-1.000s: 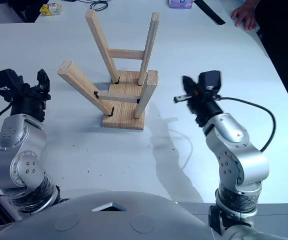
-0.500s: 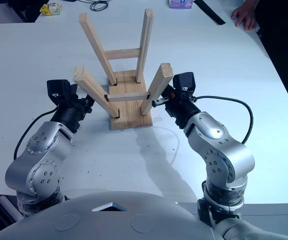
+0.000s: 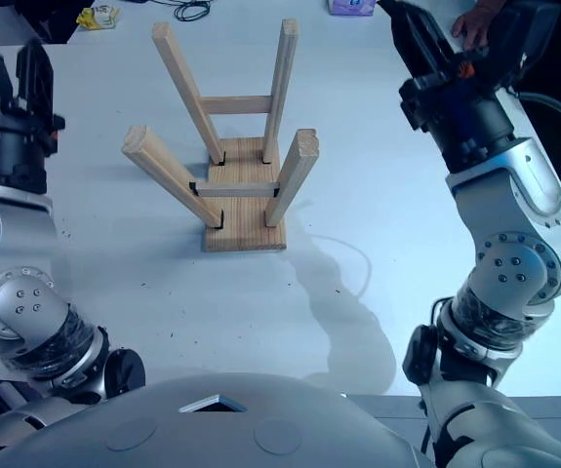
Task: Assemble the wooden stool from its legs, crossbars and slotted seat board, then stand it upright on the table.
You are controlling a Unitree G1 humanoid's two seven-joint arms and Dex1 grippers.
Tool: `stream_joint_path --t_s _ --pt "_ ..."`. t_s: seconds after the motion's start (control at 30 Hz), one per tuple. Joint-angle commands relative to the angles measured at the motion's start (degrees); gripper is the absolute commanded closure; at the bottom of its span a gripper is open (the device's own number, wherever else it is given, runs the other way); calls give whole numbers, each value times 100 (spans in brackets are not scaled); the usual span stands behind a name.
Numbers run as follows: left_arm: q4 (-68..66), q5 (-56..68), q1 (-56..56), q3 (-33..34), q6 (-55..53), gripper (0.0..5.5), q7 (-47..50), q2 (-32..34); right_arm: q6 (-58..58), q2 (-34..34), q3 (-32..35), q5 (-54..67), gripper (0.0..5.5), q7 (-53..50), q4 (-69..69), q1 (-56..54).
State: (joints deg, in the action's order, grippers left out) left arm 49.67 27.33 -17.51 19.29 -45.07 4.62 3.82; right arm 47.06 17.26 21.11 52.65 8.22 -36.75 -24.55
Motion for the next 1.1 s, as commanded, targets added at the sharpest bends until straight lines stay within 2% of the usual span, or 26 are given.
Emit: stream_joint_path --t_s 0.03,0.1,0.2,0.4,0.5,0.67,0.77,0.83,0.9,1.03,1.1 --pt "224 412 -114 -511 -281 352 -74 -5 148 -228 -830 -457 550 -712 -49 -351" --pt "365 660 -80 -755 -380 378 -126 -23 134 -253 -1338 -885 550 -914 -76 -281" --pt "449 1061 -155 -854 -413 430 -191 9 136 -352 -1660 -996 550 -1024 -286 -129" --pt "670 1745 -263 -755 -668 539 73 286 435 -246 -1328 -344 550 -1046 -560 -282" --pt "498 1530 -66 -775 -680 548 181 512 592 -310 -1329 -13 550 -1133 -530 -230" --pt "111 1195 -184 -930 -386 548 237 594 486 -321 -1954 -478 550 -1125 -407 63" --pt "-179 911 -479 -962 15 548 144 629 18 -418 -2163 -900 550 -947 -204 -254" --pt "-331 815 -817 -837 422 548 88 613 -425 -586 -1980 -1032 550 -873 11 -739" --pt "-430 915 -1296 -651 841 548 6 585 -762 -768 -1452 -755 550 -959 248 -1316" --pt "-423 1434 -1885 -486 1258 548 35 405 -1134 -1075 -641 336 550 -1249 425 -1951" --pt "-342 1764 -1817 -523 1122 548 87 458 -1014 -1056 -506 871 550 -1473 416 -1922"
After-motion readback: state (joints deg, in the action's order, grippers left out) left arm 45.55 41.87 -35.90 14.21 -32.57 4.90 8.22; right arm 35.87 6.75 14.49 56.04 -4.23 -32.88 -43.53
